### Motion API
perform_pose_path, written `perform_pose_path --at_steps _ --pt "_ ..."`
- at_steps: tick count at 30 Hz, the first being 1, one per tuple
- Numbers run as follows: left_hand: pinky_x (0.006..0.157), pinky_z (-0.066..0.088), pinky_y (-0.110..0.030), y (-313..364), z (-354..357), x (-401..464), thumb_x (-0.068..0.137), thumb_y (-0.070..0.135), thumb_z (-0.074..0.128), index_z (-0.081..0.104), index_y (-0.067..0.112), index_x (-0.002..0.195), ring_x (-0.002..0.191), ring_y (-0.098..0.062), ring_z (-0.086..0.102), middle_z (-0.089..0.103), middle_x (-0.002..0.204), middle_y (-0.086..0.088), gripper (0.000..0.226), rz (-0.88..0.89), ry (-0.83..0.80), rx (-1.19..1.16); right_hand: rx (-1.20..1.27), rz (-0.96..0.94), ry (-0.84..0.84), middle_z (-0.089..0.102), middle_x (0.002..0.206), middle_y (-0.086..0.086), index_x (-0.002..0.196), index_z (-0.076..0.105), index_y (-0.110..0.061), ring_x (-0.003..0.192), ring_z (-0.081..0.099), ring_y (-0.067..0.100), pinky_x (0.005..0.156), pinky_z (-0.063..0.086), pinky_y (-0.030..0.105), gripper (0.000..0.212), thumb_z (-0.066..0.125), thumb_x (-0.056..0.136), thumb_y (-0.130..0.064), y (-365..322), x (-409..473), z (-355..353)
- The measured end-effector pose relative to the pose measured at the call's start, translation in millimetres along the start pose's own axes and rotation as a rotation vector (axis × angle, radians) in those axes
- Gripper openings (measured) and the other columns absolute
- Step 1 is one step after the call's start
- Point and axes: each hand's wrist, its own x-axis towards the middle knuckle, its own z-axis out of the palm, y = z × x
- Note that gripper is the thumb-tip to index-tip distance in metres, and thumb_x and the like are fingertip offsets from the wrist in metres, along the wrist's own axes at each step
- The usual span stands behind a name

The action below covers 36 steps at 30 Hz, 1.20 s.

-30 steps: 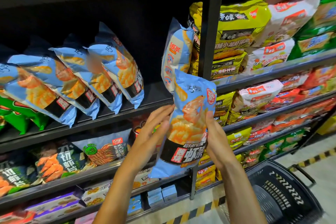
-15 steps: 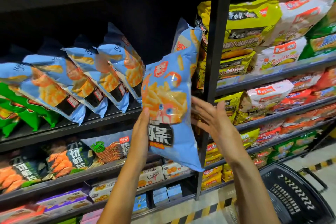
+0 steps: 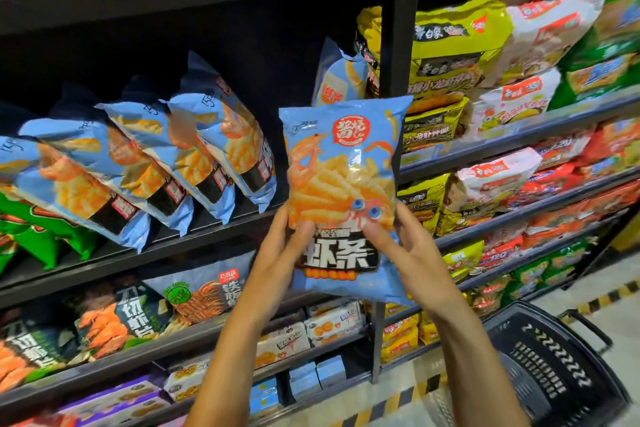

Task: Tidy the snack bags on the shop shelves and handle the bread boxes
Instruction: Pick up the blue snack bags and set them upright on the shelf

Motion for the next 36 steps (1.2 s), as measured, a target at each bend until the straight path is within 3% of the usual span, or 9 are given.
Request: perform_pose_path --at_steps 3,6,12,15,17,20,24,29,36 --pt "0.111 0.041 -0.021 6.1 -12.1 -4.6 0.097 0.019 0.057 0.025 0.025 0.161 0.144 -0.002 0.043 0.049 0.153 0.021 0.072 -0.007 -0.258 0.074 0.015 -0.033 0.023 0.068 0.133 -0.018 0.138 0.056 -0.03 0.128 0.061 0.003 0.102 0.05 0.02 0.043 0.059 0.096 -0.028 0.5 2.9 -8.7" --pt "0.107 0.041 -0.015 4.7 -18.2 -7.9 0.092 0.013 0.064 0.012 0.031 0.162 0.143 -0.001 0.043 0.048 0.152 0.025 0.089 -0.054 -0.337 0.116 0.003 0.009 0.015 0.068 0.135 -0.014 0.143 0.054 -0.027 0.128 0.062 0.007 0.099 0.051 0.02 0.045 0.057 0.098 -0.03 8.0 2.4 -10.5" --pt "0.11 0.048 -0.032 5.2 -13.3 -19.4 0.092 0.01 0.069 0.019 0.037 0.161 0.136 -0.014 0.055 0.063 0.142 0.008 0.089 -0.018 -0.127 0.053 0.02 0.024 0.093 0.065 0.136 -0.021 0.146 0.049 -0.034 0.129 0.06 0.002 0.107 0.052 0.03 0.049 0.054 0.098 -0.042 11.3 -0.2 -0.3" --pt "0.12 0.038 -0.048 7.8 -13.5 -27.7 0.099 0.021 0.066 0.026 0.04 0.159 0.147 -0.016 0.042 0.049 0.156 0.006 0.075 0.048 -0.055 0.09 0.078 0.047 0.108 0.054 0.149 -0.021 0.157 0.032 -0.04 0.137 0.052 0.001 0.108 0.051 0.03 0.074 0.067 0.093 -0.055 14.2 -9.4 2.6" --pt "0.123 0.033 -0.042 13.0 -15.7 -33.0 0.101 0.022 0.062 0.031 0.034 0.159 0.152 -0.009 0.031 0.038 0.163 0.013 0.067 0.107 -0.033 0.167 0.097 0.033 0.097 0.049 0.157 -0.012 0.157 0.027 -0.046 0.143 0.05 0.015 0.109 0.052 0.041 0.084 0.076 0.089 -0.049 14.1 -20.1 4.2" --pt "0.121 0.028 -0.023 25.3 -21.4 -42.8 0.102 0.022 0.055 0.035 0.029 0.157 0.155 -0.001 0.018 0.022 0.168 0.016 0.058 0.169 -0.115 0.269 0.118 -0.024 0.09 0.051 0.155 -0.008 0.158 0.03 -0.039 0.141 0.052 0.021 0.106 0.053 0.045 0.071 0.063 0.098 -0.021 4.2 -30.1 11.5" --pt "0.117 0.028 -0.013 41.3 -35.8 -58.8 0.099 0.022 0.063 0.043 0.028 0.153 0.157 -0.001 0.008 0.003 0.171 0.018 0.059 0.203 -0.292 0.368 0.073 -0.028 0.139 0.054 0.153 -0.011 0.153 0.04 -0.04 0.142 0.051 0.014 0.109 0.05 0.039 0.056 0.056 0.102 -0.025 -10.6 -35.8 26.7" --pt "0.12 0.029 -0.033 45.4 -54.3 -75.3 0.085 0.013 0.083 0.04 0.031 0.155 0.156 -0.001 0.012 0.009 0.17 0.022 0.084 0.163 -0.379 0.392 -0.054 0.05 0.159 0.054 0.151 -0.017 0.146 0.052 -0.046 0.141 0.05 0.009 0.113 0.045 0.043 0.047 0.058 0.1 -0.039 -21.0 -46.5 40.2" --pt "0.117 0.035 -0.02 38.8 -62.6 -94.0 0.086 0.013 0.081 0.051 0.031 0.148 0.15 -0.002 0.033 0.037 0.161 0.021 0.072 0.174 -0.223 0.331 -0.115 0.102 0.11 0.045 0.156 -0.025 0.138 0.062 -0.047 0.149 0.039 0.011 0.123 0.029 0.056 0.044 0.04 0.102 -0.058 -34.6 -75.7 51.9"
